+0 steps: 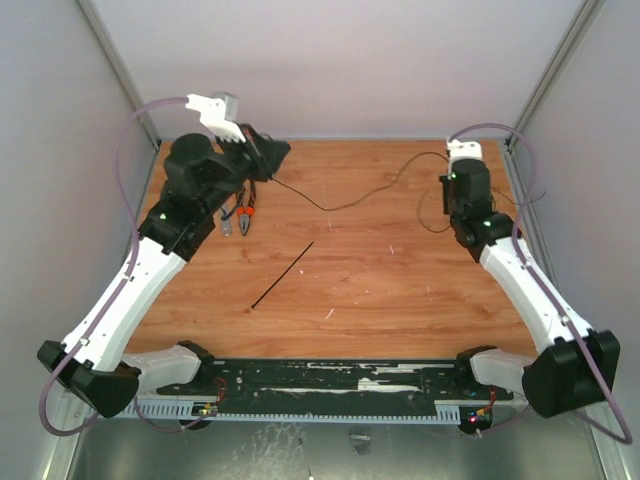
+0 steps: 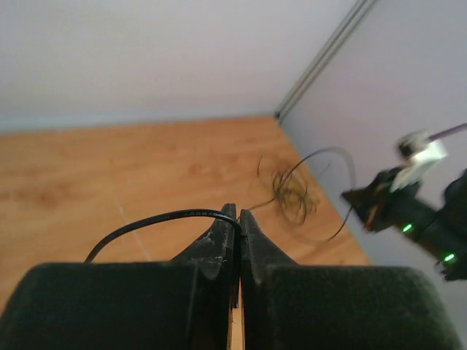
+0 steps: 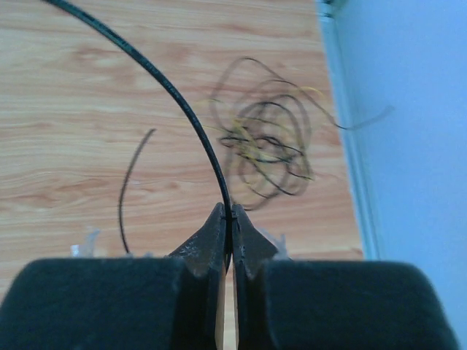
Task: Zip-tie the wires
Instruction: Place the cable at the center of the board.
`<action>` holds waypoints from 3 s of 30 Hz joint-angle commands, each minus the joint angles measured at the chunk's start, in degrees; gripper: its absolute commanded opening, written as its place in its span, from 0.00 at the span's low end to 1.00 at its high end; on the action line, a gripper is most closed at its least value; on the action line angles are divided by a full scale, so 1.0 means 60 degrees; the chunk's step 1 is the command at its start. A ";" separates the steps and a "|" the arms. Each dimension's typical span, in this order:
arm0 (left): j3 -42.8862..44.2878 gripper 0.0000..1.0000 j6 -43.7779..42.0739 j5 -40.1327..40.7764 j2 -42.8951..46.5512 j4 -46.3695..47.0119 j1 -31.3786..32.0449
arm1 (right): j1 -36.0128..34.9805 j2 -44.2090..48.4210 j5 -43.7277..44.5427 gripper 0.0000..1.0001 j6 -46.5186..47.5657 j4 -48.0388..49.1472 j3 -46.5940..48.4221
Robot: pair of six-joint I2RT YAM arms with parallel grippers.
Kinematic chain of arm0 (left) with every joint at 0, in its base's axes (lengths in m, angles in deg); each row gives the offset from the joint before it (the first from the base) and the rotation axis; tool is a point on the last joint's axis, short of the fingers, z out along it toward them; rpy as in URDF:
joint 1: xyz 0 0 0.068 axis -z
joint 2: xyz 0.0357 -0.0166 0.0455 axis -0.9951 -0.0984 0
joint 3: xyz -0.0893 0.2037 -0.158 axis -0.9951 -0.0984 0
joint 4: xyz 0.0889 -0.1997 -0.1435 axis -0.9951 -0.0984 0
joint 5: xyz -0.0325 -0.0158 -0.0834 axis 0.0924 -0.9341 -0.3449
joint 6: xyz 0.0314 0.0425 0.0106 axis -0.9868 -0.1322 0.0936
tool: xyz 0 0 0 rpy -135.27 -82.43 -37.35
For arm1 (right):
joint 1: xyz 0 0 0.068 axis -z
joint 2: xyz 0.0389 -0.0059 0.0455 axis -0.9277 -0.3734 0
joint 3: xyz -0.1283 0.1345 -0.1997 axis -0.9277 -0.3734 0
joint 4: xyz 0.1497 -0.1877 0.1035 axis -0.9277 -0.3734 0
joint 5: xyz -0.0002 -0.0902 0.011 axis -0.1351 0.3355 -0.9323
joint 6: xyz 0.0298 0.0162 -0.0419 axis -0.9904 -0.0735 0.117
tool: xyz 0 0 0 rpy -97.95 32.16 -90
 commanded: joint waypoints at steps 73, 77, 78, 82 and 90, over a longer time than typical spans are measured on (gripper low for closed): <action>-1.0031 0.00 0.3469 -0.4173 0.0670 0.3252 -0.6489 | 0.1451 -0.6499 -0.1436 0.08 -0.0301 -0.2802 0.1206; -1.0220 0.00 0.3729 -0.3848 0.0593 0.3530 -0.6493 | 0.1391 -0.6519 -0.1605 0.16 -0.0244 -0.2945 0.1486; -1.0225 0.00 0.3759 -0.3735 0.0605 0.3530 -0.6490 | 0.1387 -0.6484 -0.1678 0.17 -0.0233 -0.2991 0.1585; -1.0287 0.00 0.3911 -0.3376 0.0687 0.3471 -0.6488 | 0.1351 -0.6220 -0.2073 0.24 -0.0211 -0.3133 0.2045; -1.1093 0.03 0.4190 -0.3330 0.1207 0.3495 -0.6488 | 0.1358 -0.5598 -0.2822 0.40 -0.0052 -0.3771 0.2777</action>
